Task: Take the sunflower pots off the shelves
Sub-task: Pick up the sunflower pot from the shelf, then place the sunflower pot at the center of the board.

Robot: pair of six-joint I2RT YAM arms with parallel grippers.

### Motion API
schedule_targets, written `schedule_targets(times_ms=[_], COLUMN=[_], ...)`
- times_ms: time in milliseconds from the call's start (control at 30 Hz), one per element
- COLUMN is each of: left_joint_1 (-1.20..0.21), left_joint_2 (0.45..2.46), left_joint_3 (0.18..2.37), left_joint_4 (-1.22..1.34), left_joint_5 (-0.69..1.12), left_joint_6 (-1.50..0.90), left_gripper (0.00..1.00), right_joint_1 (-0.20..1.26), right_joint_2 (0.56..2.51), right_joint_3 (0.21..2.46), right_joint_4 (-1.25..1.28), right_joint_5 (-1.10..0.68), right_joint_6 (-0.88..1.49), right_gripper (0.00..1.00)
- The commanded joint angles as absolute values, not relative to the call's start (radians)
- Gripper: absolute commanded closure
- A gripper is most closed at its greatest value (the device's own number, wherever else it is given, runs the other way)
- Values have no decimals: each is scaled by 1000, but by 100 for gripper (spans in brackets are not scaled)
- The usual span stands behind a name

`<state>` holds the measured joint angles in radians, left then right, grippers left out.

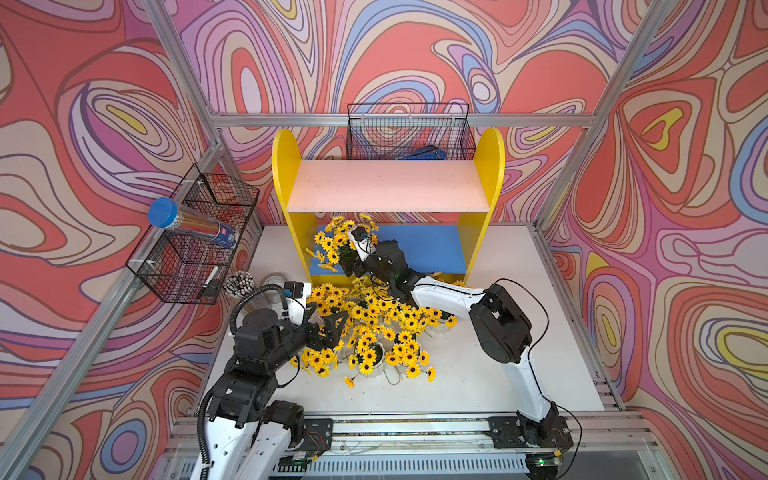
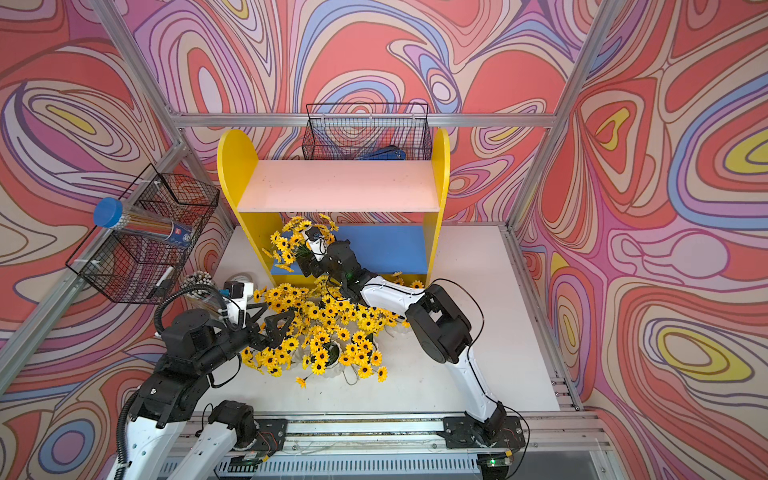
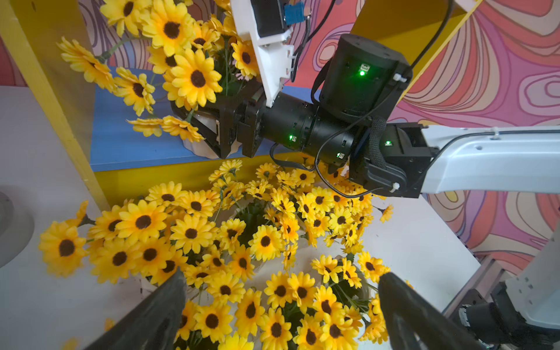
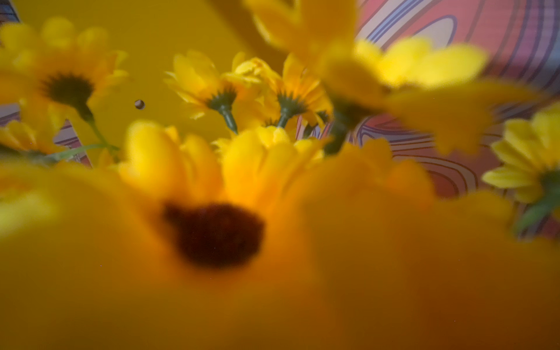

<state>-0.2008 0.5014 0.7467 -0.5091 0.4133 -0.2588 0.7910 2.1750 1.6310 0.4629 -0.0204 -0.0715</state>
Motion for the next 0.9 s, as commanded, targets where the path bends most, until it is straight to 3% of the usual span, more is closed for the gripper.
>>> schedule_targets(times_ms=[0,267,600,867], left_joint_1=[-194,-195,-196,-195], left_joint_2=[503,512,525,517], left_joint_3=[741,744,749,741], left_joint_4=[-461,-446,-442,-445], left_joint_5=[477,508,500,486], left_joint_6=[-280,-299,-286,-279], left_gripper=[0,0,0,0], right_joint_1=[784,775,746,747], right_joint_2=[2078,1969,1993,2013], right_joint_3=[1582,1466,1476,1399], right_joint_4=[601,638,589,700], right_joint_5=[6,15,37,44], right_joint_6=[-83,-83,-81,-99], right_gripper=[100,100,100,100])
